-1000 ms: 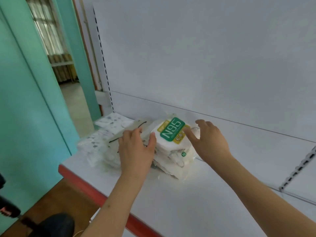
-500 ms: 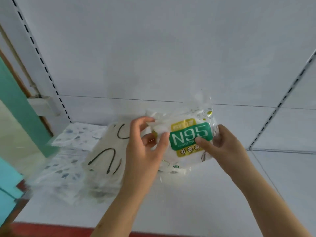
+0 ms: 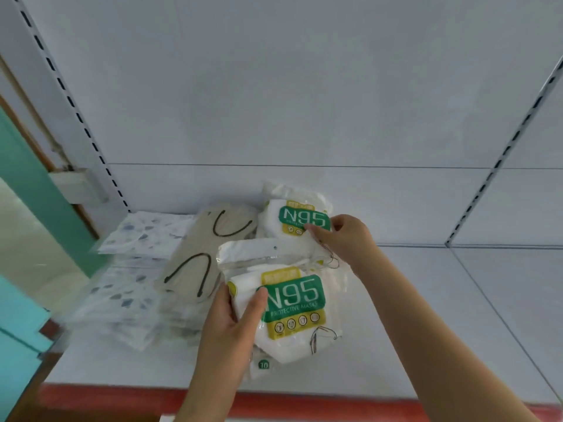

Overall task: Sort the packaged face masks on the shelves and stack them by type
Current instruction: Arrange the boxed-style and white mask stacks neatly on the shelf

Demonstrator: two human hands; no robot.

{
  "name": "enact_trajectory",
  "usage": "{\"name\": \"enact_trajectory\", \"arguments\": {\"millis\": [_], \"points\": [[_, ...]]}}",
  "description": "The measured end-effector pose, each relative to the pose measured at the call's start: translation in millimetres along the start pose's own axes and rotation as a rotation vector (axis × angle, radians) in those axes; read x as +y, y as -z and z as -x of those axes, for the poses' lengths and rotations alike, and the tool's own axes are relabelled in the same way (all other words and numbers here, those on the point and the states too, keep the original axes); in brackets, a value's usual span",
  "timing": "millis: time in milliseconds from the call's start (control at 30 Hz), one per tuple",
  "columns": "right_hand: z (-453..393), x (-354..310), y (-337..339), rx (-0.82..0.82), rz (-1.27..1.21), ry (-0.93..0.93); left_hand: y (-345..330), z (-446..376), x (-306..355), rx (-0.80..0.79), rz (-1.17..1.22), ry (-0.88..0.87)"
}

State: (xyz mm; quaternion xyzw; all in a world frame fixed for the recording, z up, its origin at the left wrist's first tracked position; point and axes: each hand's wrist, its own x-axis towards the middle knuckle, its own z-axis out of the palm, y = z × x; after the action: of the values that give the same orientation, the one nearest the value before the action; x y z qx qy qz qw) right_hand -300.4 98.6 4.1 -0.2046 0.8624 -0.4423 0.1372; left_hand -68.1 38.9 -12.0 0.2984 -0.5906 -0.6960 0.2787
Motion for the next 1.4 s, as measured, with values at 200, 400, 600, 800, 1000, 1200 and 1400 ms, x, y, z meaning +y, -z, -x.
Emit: {"name": "enact_trajectory", "arguments": {"millis": [200, 400, 600, 800, 1000, 1200, 1400], "points": [[8.4, 19.0, 16.1, 0.052, -0.484, -0.064, -7.6, 3.5, -2.8, -0.107, -0.070, 0.018], [39.7, 30.4, 67.9, 0.429, -0.909, 0.095, -19.0, 1.5, -8.1, -0.167, -0.067, 0.107], [87.7, 40.6, 46.8, 0.014, -0.564, 0.284, -26.9, -1.9, -5.7, -0.217, -0.007, 0.146], [75.0, 34.8, 19.3, -0.004, -0.345, 0.257, -19.0, 4.9, -3.8, -0.080, -0.035, 0.120], [4.2, 22.8, 20.6, -0.188, 0.319, 0.650, 3.8, 20.7, 12.4, 0.001, 0.018, 0.130], [10.1, 18.4, 9.4, -0.059, 0.376, 0.507, 19.6, 26.3, 26.9, 0.139, 0.156, 0.048], [46.6, 24.4, 60.2, 0.236, -0.071, 0.281, 1.1, 19.6, 30.9, 0.262, 0.108, -0.170]]}}
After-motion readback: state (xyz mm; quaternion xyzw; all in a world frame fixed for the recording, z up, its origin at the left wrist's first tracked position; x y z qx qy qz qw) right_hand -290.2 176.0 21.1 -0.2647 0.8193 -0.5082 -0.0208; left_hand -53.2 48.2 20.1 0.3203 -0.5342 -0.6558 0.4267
